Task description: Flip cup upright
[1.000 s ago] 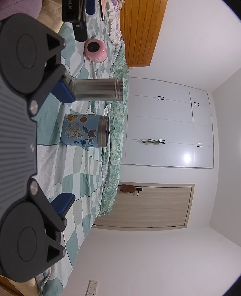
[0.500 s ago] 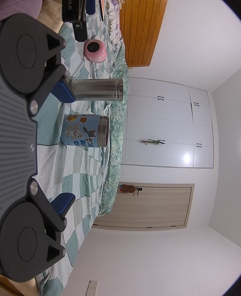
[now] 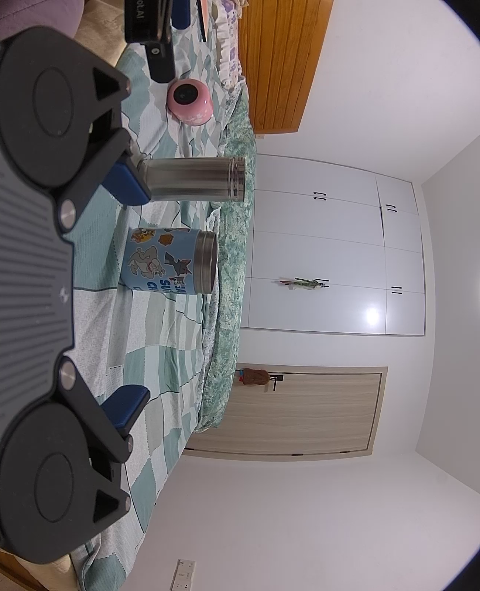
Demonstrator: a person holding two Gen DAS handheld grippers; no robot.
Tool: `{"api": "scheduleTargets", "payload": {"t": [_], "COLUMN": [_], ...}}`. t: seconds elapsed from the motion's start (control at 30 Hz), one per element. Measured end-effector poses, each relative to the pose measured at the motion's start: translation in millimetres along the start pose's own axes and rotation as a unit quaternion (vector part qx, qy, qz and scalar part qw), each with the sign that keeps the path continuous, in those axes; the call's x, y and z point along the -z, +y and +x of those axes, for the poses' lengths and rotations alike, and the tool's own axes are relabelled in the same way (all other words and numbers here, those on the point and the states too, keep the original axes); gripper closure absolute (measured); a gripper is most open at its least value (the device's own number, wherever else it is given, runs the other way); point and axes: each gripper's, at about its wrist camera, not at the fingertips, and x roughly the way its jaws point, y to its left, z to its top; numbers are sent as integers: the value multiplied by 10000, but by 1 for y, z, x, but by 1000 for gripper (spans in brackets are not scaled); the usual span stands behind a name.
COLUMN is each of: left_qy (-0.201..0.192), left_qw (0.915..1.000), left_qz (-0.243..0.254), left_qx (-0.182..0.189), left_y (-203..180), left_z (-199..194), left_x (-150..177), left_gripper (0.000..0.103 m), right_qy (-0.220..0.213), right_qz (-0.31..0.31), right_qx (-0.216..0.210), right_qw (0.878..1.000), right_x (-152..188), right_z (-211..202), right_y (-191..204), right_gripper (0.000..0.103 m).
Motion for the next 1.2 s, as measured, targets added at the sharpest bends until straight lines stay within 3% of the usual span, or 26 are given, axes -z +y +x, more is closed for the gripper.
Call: {"api": "scheduleTargets", "payload": {"t": [0.53,0.77,1.03,1.2], "left_qy": [-35,-118,-213,-96], "left_qw": [10000,9998,9978,9949], "left_qz": [-24,-173,-178,-56], "left_qx": [-45,-47,-597,-1000], "left_y": [1,24,96,145], "left_z": [-1,-10,-2,7], "left_x": [-4,-23,-59,-72], "left_gripper": [0,0,0,0], "right_qy": [1,-271,-293,-116], "right_qz": [-37,-283,-758,-921], "right_qx": [-55,-1011,-2299,-2841], "right_qw": [10000,9941,9698,9543], "right_x": [-1,-32,-77,-91], "right_z": [0,9,61,101], "right_y": [1,27,98,146], "right_gripper": [0,0,0,0]}}
